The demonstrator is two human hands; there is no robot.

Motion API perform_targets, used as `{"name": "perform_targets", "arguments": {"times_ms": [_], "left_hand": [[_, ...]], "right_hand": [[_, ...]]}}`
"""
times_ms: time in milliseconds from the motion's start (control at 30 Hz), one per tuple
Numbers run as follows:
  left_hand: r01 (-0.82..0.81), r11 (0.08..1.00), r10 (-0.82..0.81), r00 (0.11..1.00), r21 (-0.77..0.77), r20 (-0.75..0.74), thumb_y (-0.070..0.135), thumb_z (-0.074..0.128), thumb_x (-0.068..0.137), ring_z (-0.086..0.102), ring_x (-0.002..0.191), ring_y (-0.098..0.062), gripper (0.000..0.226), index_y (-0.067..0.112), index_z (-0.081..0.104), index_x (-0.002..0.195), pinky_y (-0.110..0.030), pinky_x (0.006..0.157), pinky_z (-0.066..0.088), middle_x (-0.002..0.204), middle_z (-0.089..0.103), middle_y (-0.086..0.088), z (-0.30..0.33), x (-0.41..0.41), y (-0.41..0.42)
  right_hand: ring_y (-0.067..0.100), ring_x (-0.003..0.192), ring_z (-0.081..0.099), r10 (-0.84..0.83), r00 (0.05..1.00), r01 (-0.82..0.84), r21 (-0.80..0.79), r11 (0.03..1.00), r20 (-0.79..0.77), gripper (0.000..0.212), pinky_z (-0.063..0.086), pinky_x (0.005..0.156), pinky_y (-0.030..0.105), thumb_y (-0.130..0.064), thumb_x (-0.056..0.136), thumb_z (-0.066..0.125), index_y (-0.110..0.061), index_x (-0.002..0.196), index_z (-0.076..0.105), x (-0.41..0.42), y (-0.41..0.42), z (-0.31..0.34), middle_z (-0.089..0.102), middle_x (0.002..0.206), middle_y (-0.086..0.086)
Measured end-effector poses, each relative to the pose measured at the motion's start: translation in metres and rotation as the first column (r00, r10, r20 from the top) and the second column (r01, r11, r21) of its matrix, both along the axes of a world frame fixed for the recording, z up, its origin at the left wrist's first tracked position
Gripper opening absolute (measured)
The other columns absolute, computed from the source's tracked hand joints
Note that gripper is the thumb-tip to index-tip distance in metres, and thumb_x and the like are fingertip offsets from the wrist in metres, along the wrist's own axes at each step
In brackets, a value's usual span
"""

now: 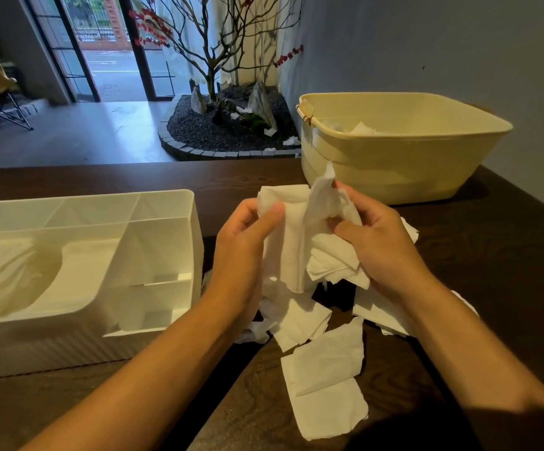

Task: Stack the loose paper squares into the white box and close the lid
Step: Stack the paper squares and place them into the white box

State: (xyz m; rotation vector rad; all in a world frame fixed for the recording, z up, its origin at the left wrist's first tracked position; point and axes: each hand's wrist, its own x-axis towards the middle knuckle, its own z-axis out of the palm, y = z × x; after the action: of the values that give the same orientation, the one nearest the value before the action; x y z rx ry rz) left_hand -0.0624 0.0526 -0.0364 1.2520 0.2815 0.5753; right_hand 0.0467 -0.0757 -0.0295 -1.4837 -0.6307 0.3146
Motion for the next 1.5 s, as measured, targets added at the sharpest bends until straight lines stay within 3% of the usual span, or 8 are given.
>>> {"name": "perform_targets", "arguments": {"times_ms": [167, 333, 467, 733, 1200, 1267, 1367, 1500], "left_hand": [[0.040, 0.905, -0.059, 0.998, -0.423, -0.031, 0.025, 0.059, 0.096, 0.060, 0.065, -0.013, 0.014, 0.015, 0.066, 0.102, -0.034, 0.070, 0.051, 0.069, 0.062, 0.002, 0.008, 0.001, 0.000], [-0.008, 0.871, -0.030, 0.997, -0.492, -0.069, 0.029, 0.062, 0.094, 0.064, 0.074, -0.018, 0.029, 0.014, 0.064, 0.118, -0.030, 0.057, 0.056, 0.080, 0.064, -0.004, 0.011, -0.001, 0.004], [-0.037, 0.896, -0.017, 0.993, -0.443, -0.116, 0.032, 0.062, 0.095, 0.060, 0.073, -0.017, 0.031, 0.011, 0.063, 0.118, -0.024, 0.051, 0.054, 0.082, 0.060, -0.006, 0.013, -0.001, 0.003], [0.087, 0.973, -0.138, 0.961, -0.212, -0.239, 0.033, 0.057, 0.099, 0.072, 0.082, -0.017, 0.026, 0.021, 0.066, 0.120, -0.033, 0.066, 0.054, 0.095, 0.077, -0.002, 0.004, -0.001, -0.004], [0.051, 0.902, -0.137, 0.975, -0.429, -0.173, 0.029, 0.056, 0.102, 0.075, 0.077, -0.024, 0.022, 0.018, 0.065, 0.119, -0.038, 0.061, 0.062, 0.093, 0.077, -0.013, 0.001, -0.001, -0.011], [0.042, 0.913, -0.137, 0.968, -0.405, -0.209, 0.028, 0.057, 0.101, 0.074, 0.091, -0.030, 0.024, 0.018, 0.066, 0.121, -0.046, 0.075, 0.063, 0.102, 0.076, -0.016, -0.002, 0.001, -0.012], [-0.021, 0.946, -0.056, 0.972, -0.324, -0.227, 0.030, 0.060, 0.099, 0.076, 0.079, -0.021, 0.020, 0.021, 0.069, 0.115, -0.037, 0.061, 0.061, 0.091, 0.078, -0.008, -0.005, 0.003, -0.007], [-0.119, 0.959, 0.069, 0.978, -0.258, -0.195, 0.033, 0.063, 0.096, 0.072, 0.089, -0.023, 0.017, 0.023, 0.070, 0.107, -0.044, 0.077, 0.059, 0.096, 0.077, -0.005, -0.005, 0.005, 0.004]], "right_hand": [[0.024, 0.094, 0.064, -0.028, 0.989, 0.036, -0.049, 0.998, 0.147, 0.041, 0.055, 0.080, 0.045, 0.005, 0.094, 0.056, -0.035, 0.104, 0.061, -0.001, -0.001, 0.000, 0.067, 0.099, -0.003], [0.003, 0.082, 0.059, -0.043, 0.985, 0.051, -0.041, 0.998, 0.168, 0.032, 0.048, 0.072, 0.021, 0.004, 0.095, 0.055, -0.026, 0.092, 0.065, -0.001, -0.001, 0.002, 0.065, 0.085, -0.013], [-0.008, 0.073, 0.059, -0.063, 0.985, 0.069, -0.035, 0.997, 0.161, 0.023, 0.045, 0.062, 0.008, 0.001, 0.095, 0.056, -0.016, 0.088, 0.070, -0.002, -0.002, 0.002, 0.066, 0.074, -0.021], [-0.002, 0.081, 0.063, -0.047, 0.988, 0.052, -0.028, 0.998, 0.149, 0.035, 0.050, 0.066, 0.013, 0.005, 0.090, 0.059, -0.029, 0.093, 0.071, -0.005, -0.003, 0.005, 0.070, 0.086, -0.016], [0.004, 0.077, 0.066, 0.158, 0.977, -0.140, -0.125, 0.982, 0.144, 0.026, 0.051, 0.065, 0.016, 0.011, 0.085, 0.062, -0.014, 0.089, 0.068, -0.013, 0.000, 0.003, 0.070, 0.079, -0.007], [0.008, 0.081, 0.067, 0.143, 0.980, -0.129, -0.106, 0.986, 0.139, 0.025, 0.054, 0.068, 0.020, 0.009, 0.085, 0.064, -0.016, 0.089, 0.068, -0.013, 0.000, 0.002, 0.071, 0.083, -0.004], [0.012, 0.088, 0.065, 0.146, 0.970, -0.120, -0.139, 0.983, 0.193, 0.021, 0.055, 0.075, 0.024, 0.003, 0.085, 0.066, -0.018, 0.090, 0.070, -0.013, 0.000, 0.003, 0.070, 0.090, -0.001], [0.026, 0.089, 0.059, 0.147, 0.968, -0.113, -0.170, 0.979, 0.201, 0.014, 0.048, 0.078, 0.035, 0.004, 0.086, 0.063, -0.009, 0.082, 0.066, -0.009, -0.003, 0.005, 0.064, 0.092, 0.012]]}}
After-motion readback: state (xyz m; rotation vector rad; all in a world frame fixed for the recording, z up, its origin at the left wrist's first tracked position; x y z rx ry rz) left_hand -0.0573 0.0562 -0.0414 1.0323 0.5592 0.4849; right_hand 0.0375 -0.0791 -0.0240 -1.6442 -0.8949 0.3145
